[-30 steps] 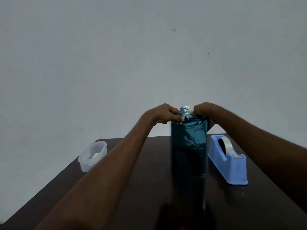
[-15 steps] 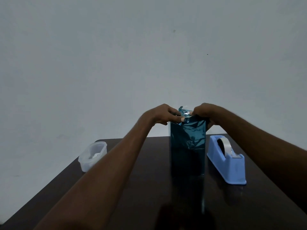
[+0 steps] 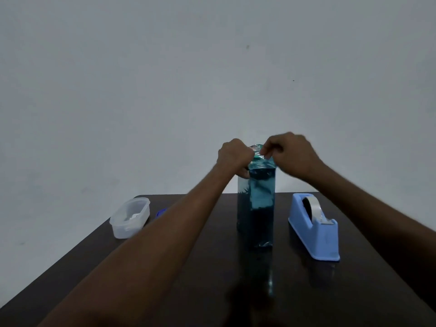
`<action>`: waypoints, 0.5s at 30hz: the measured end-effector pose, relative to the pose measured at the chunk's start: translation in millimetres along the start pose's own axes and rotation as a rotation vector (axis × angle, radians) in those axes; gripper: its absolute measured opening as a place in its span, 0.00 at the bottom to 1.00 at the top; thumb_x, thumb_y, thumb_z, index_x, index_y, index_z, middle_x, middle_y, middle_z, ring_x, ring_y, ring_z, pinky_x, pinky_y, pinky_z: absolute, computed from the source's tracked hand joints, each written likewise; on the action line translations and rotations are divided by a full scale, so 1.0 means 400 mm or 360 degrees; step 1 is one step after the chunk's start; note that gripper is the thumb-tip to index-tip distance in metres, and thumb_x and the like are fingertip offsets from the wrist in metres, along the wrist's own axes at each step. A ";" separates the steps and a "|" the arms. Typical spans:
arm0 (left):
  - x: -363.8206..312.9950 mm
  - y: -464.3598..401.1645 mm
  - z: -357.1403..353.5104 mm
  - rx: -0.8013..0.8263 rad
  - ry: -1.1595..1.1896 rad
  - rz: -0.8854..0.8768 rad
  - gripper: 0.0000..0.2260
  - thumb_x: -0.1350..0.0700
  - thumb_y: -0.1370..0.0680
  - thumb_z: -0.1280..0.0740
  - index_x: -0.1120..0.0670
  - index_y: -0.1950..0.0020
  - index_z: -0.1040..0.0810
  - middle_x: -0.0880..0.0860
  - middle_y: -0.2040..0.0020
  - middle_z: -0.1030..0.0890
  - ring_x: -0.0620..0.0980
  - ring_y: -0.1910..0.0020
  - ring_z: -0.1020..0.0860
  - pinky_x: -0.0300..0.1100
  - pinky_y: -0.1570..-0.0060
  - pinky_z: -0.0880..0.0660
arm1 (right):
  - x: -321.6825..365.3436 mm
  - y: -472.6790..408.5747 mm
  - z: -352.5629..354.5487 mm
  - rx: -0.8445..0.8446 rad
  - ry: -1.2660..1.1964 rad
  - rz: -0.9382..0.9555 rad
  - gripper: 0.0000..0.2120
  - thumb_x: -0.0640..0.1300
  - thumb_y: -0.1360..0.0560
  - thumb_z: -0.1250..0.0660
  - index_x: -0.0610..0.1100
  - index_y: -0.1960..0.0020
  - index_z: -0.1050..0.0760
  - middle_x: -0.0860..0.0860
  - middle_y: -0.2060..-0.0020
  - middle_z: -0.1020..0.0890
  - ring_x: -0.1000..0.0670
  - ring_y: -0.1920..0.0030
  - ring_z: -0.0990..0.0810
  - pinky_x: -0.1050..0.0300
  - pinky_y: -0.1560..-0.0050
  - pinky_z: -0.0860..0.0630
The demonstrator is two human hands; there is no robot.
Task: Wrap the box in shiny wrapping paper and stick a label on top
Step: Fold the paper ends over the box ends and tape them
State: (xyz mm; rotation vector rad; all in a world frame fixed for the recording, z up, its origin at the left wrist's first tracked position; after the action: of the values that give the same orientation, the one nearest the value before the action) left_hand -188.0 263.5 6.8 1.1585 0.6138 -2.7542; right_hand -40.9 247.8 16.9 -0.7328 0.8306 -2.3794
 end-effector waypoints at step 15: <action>-0.010 0.014 0.098 0.0564 -0.1156 -0.0650 0.33 0.37 0.36 0.23 0.45 0.33 0.24 0.49 0.30 0.28 0.51 0.31 0.33 0.52 0.34 0.35 | -0.100 0.038 -0.101 0.0086 -0.0156 0.0212 0.16 0.34 0.32 0.28 0.49 0.48 0.20 0.50 0.52 0.19 0.47 0.50 0.23 0.48 0.50 0.24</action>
State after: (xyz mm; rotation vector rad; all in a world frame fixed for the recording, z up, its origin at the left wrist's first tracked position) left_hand -209.9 242.5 32.6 -0.0251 0.2930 -3.3922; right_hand -33.1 277.9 -32.8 -0.7428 0.7479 -2.2206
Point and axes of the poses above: each hand's wrist, its own y-axis away from the middle knuckle, its own z-axis out of the back of the hand, x = y × z, the point moved 4 cm from there along -y, towards the middle knuckle
